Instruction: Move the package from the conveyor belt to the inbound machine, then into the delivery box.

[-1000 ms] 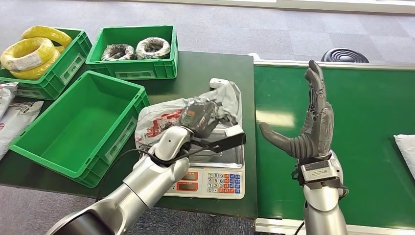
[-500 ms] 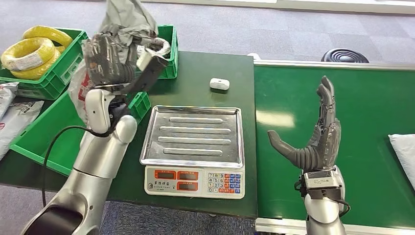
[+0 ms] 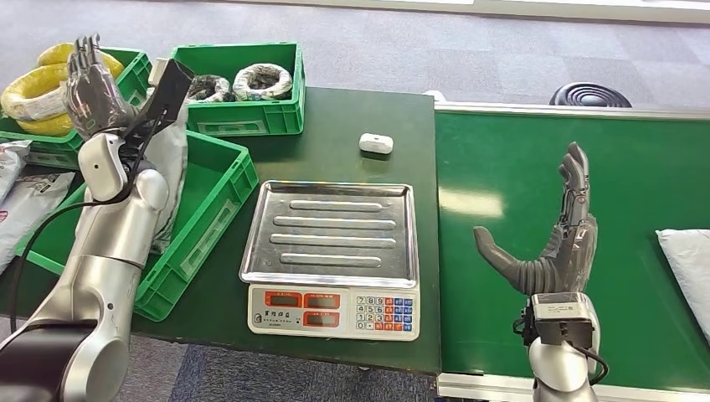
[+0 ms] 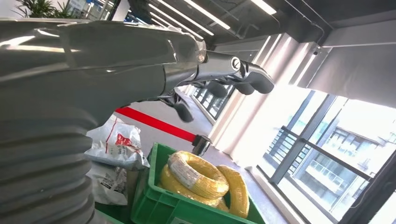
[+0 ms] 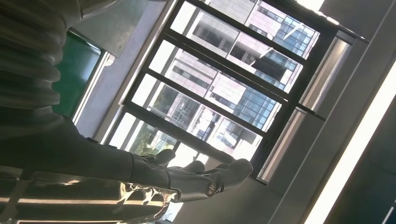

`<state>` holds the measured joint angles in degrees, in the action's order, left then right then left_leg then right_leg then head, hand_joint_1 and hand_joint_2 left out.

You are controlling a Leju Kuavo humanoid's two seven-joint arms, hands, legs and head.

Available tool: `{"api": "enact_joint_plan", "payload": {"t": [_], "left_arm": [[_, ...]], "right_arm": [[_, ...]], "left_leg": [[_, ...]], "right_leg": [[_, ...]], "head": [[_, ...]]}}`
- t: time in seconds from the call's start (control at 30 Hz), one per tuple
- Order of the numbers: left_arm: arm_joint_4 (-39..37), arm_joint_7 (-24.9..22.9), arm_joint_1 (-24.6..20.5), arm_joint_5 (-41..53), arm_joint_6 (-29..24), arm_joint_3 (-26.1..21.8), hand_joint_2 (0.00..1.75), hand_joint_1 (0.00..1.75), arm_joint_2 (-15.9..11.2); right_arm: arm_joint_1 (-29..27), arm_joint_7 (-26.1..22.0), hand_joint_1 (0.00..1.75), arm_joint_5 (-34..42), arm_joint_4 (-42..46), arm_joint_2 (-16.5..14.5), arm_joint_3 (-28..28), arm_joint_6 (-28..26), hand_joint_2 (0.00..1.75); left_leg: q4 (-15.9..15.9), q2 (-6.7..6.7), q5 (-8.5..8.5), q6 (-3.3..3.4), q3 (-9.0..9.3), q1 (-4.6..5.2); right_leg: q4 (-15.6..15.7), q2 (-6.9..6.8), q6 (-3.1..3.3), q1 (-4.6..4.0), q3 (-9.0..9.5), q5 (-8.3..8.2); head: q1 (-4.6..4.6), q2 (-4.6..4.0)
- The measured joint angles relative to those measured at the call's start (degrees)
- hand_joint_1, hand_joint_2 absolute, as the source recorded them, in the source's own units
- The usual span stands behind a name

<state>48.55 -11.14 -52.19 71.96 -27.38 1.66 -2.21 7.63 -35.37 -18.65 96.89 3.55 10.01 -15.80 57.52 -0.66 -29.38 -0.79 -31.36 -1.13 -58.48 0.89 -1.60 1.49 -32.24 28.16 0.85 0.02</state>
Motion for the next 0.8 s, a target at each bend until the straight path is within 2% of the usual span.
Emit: {"api": "enact_joint_plan", "payload": {"t": [0.2, 0.3, 0.37, 0.4, 0.47, 0.53, 0.6, 0.7, 0.77, 0.8], "left_arm": [[-1.40, -2.19, 0.77, 1.91, -0.85, -1.67, 1.75, 0.00, -2.13], [-0.90, -1.49, 2.25, 1.65, -1.49, -3.00, 1.75, 0.00, -2.87], [0.44, 0.89, 3.59, -0.85, -1.57, -3.79, 1.75, 0.00, -3.01], [1.83, 3.64, 4.55, -3.80, -1.91, -4.18, 1.75, 0.00, -2.96], [6.28, 12.39, 7.36, -13.86, -2.91, -4.75, 1.75, 0.00, -2.74], [13.38, 23.34, 11.58, -28.98, -2.55, -4.91, 1.75, 0.00, -2.61], [22.35, 32.32, 17.41, -45.20, 0.63, -4.68, 1.75, 0.00, -2.99], [35.48, 40.55, 28.95, -62.91, 8.96, -4.59, 1.75, 0.00, -4.09], [42.37, 44.04, 37.27, -68.17, 14.62, -5.06, 1.75, 0.00, -4.38], [43.87, 44.79, 39.29, -68.98, 15.87, -5.23, 1.75, 0.00, -4.39]], "right_arm": [[-0.64, 0.77, 0.00, -0.03, 0.00, 0.44, 0.00, -0.79, 1.75], [-0.95, 1.21, 0.00, -0.10, 0.00, 0.75, 0.00, -1.03, 1.75], [-1.28, 1.67, 0.00, -0.26, 0.00, 0.89, -0.02, -1.08, 1.75], [-1.62, 1.94, 0.00, -0.27, -0.01, 0.96, -0.06, -1.07, 1.75], [-2.71, 2.27, 0.00, 0.43, -0.03, 1.17, -0.33, -0.68, 1.75], [-4.24, 2.29, 0.00, 2.76, -0.12, 1.50, -1.09, 0.70, 1.75], [-6.15, 2.27, 0.00, 5.85, -0.36, 1.94, -2.34, 2.54, 1.75], [-9.95, 2.15, 0.00, 9.50, -1.06, 2.54, -4.78, 4.99, 1.75], [-12.88, 1.74, 0.00, 11.16, -1.61, 2.66, -6.40, 6.48, 1.75], [-13.62, 1.59, 0.00, 11.47, -1.75, 2.66, -6.78, 6.79, 1.75]], "left_leg": [[-0.01, 0.02, 0.00, 0.00, 0.03, -0.01], [-0.01, 0.01, 0.00, 0.00, 0.02, -0.02], [-0.01, 0.01, 0.00, 0.00, 0.02, -0.03], [-0.01, 0.01, 0.00, 0.00, 0.02, -0.03], [-0.01, 0.01, -0.01, 0.00, 0.01, -0.02], [-0.02, 0.02, -0.04, 0.00, -0.02, 0.00], [-0.04, 0.06, -0.11, -0.01, -0.02, 0.01], [-0.05, 0.08, -0.26, -0.02, 0.01, 0.01], [-0.06, 0.06, -0.32, -0.02, 0.00, 0.00], [-0.05, 0.06, -0.32, -0.02, -0.01, 0.00]], "right_leg": [[-0.01, 0.06, 0.00, -0.01, -0.01, 0.00], [-0.02, 0.05, 0.01, -0.02, -0.01, 0.01], [-0.02, 0.05, 0.01, -0.02, -0.01, 0.01], [-0.01, 0.05, 0.01, -0.02, -0.01, 0.01], [0.00, 0.05, 0.01, -0.01, -0.01, 0.01], [0.03, 0.06, 0.01, 0.00, 0.00, 0.02], [0.06, 0.10, 0.00, 0.01, -0.01, 0.05], [0.10, 0.13, 0.00, 0.01, -0.02, 0.17], [0.10, 0.12, 0.00, 0.00, -0.03, 0.27], [0.10, 0.11, 0.00, 0.00, -0.04, 0.30]], "head": [[0.02, 0.00], [0.01, 0.00], [0.00, 0.00], [0.01, 0.00], [0.00, 0.00], [-0.01, 0.00], [-0.01, 0.00], [0.01, 0.00], [0.01, 0.00], [0.01, 0.00]]}}
